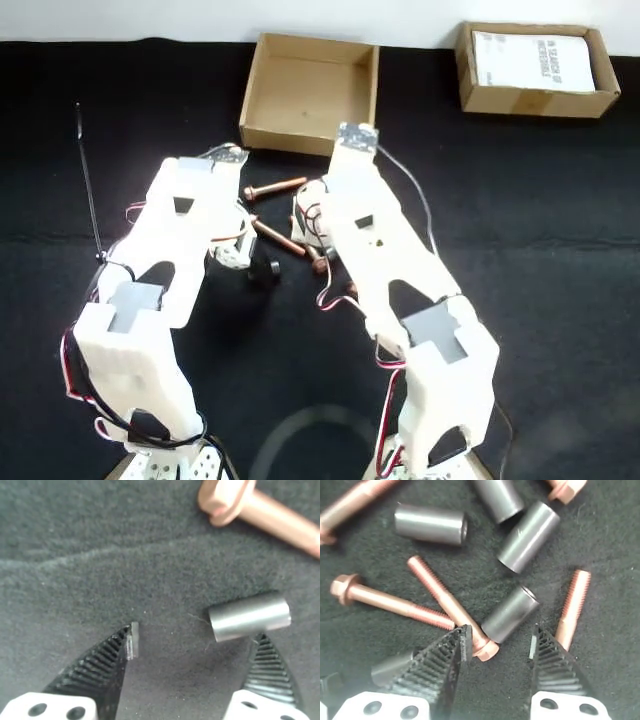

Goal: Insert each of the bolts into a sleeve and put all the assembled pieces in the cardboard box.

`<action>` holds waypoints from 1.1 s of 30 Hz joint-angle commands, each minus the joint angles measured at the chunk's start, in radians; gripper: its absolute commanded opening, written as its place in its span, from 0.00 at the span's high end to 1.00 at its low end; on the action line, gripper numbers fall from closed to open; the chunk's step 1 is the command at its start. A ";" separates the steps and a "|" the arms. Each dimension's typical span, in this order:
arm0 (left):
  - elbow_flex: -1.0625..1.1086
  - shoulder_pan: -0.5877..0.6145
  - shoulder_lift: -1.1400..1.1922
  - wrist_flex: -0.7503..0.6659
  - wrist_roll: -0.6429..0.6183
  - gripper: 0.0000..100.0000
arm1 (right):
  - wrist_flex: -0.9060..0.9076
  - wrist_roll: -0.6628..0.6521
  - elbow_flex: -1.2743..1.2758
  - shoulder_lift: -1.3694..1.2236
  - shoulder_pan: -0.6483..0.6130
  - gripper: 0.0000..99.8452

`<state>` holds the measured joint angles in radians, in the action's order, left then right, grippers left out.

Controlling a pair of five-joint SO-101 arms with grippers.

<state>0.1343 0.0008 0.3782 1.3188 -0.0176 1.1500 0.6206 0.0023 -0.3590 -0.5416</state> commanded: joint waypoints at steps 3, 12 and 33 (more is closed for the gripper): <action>-0.059 0.005 0.007 0.031 -0.003 0.65 | -0.008 0.011 -0.051 -0.048 0.008 0.82; -0.059 0.005 0.007 0.029 -0.003 0.65 | -0.137 0.003 -0.068 -0.220 0.027 0.82; -0.059 0.019 0.008 0.021 -0.003 0.65 | 0.298 -0.304 -0.403 -0.255 0.059 0.99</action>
<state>0.1051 0.0130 0.3920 1.3372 -0.0176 1.2896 0.3659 -0.2355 -0.6153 -0.4895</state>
